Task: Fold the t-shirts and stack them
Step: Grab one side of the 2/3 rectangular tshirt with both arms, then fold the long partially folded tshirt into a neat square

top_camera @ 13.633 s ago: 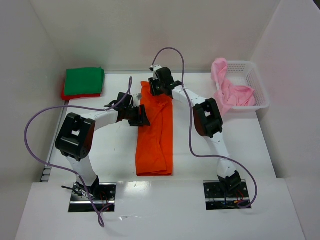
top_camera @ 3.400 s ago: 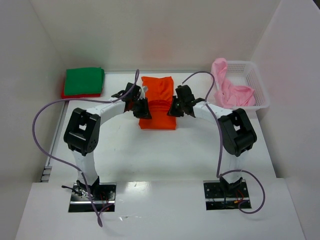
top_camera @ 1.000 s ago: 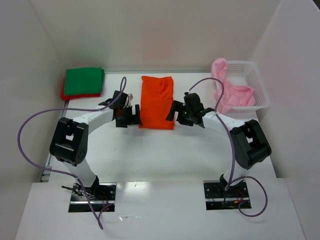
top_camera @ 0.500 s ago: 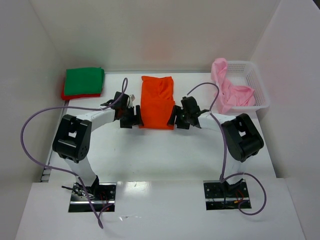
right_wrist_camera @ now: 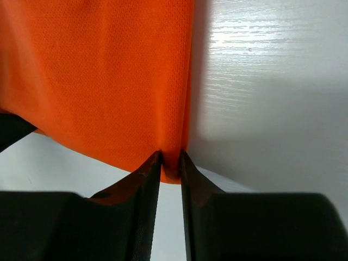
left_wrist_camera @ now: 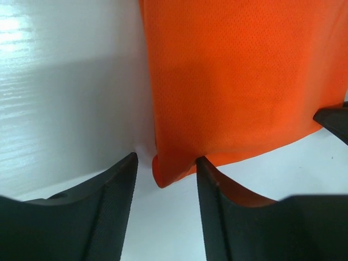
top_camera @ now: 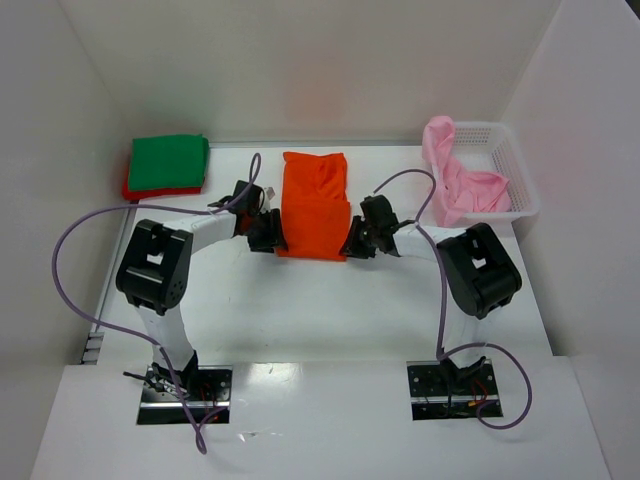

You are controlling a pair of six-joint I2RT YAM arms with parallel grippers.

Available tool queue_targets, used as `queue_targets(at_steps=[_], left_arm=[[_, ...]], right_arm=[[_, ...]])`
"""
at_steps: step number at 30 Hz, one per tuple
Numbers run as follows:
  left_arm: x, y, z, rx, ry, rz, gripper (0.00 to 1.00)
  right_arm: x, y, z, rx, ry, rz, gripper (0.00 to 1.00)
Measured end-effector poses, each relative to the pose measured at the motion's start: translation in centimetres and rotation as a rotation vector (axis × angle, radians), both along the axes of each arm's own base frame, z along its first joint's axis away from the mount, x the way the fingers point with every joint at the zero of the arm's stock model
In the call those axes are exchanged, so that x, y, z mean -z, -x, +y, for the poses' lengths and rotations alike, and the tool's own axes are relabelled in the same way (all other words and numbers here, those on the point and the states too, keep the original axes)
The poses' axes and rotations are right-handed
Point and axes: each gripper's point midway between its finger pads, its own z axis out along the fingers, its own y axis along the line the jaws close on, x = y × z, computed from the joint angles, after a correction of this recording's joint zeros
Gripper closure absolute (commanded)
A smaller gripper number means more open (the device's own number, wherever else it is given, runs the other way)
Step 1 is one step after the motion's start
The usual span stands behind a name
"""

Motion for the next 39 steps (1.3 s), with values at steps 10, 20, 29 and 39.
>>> queue_targets(at_steps=[10, 20, 29, 39], left_arm=[[0.8, -0.3, -0.5, -0.01, 0.024, 0.016, 1.0], [0.7, 0.4, -0.5, -0.01, 0.033, 0.014, 1.0], [-0.8, 4.1, -0.8, 0.023, 0.027, 0.045, 1.0], [-9.3, 7.0, -1.7, 0.038, 0.091, -0.088, 1.0]], right_arm=[[0.3, -0.5, 0.6, 0.009, -0.03, 0.003, 1.0], [0.1, 0.4, 0.0, 0.023, -0.023, 0.007, 1.0], [-2.1, 3.4, -1.3, 0.01, -0.025, -0.008, 1.0], [-8.6, 5.3, -2.3, 0.023, -0.086, -0.115, 1.0]])
